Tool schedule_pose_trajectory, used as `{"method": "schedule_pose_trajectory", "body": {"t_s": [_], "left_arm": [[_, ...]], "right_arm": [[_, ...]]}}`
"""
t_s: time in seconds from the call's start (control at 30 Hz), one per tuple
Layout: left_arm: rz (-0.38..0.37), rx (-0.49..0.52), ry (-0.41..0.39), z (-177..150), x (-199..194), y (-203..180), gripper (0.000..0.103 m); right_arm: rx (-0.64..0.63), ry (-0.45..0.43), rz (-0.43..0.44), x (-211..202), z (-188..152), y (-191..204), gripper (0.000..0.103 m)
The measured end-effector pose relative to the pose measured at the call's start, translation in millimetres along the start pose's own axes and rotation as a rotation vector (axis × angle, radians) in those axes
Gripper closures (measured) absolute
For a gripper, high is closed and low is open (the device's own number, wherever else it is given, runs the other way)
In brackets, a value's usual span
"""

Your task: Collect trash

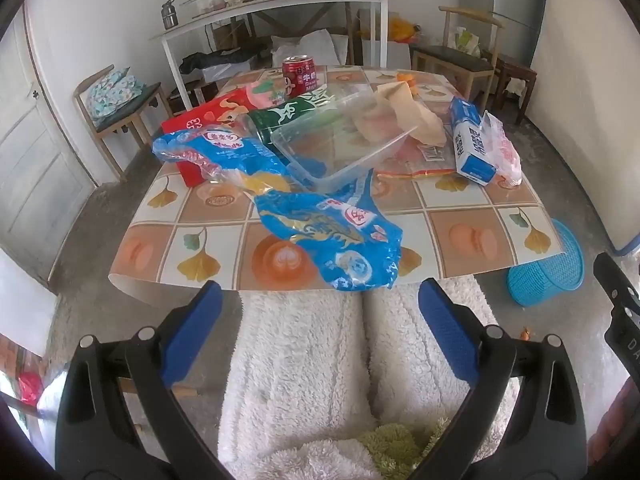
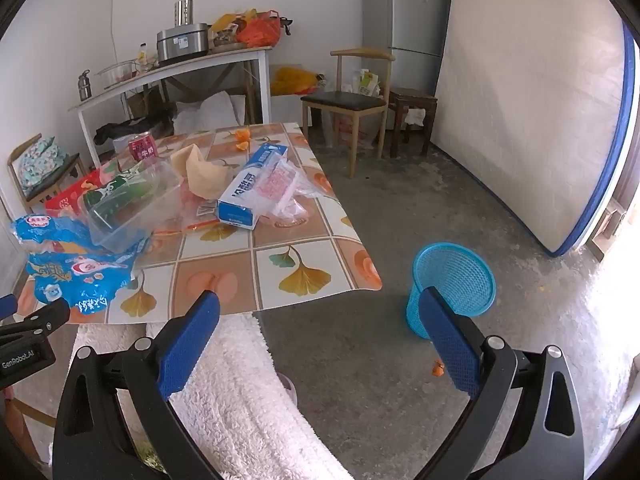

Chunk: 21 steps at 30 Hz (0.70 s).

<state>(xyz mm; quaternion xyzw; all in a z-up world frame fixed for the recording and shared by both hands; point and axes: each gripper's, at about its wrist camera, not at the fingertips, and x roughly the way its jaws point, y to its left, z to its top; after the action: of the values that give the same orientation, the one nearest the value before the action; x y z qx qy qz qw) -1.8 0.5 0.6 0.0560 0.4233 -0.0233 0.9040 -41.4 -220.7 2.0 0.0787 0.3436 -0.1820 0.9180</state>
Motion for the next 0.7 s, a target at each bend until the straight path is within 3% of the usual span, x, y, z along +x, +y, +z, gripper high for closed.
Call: {"method": "schedule_pose_trajectory", "body": {"t_s": [0.7], "left_arm": [[-0.007,0.003,0.005,1.1,1.9,-0.4,0.008]], "right_arm": [[0.001,-0.013,0.010,-5.4,5.9,-0.1,0.006]]}}
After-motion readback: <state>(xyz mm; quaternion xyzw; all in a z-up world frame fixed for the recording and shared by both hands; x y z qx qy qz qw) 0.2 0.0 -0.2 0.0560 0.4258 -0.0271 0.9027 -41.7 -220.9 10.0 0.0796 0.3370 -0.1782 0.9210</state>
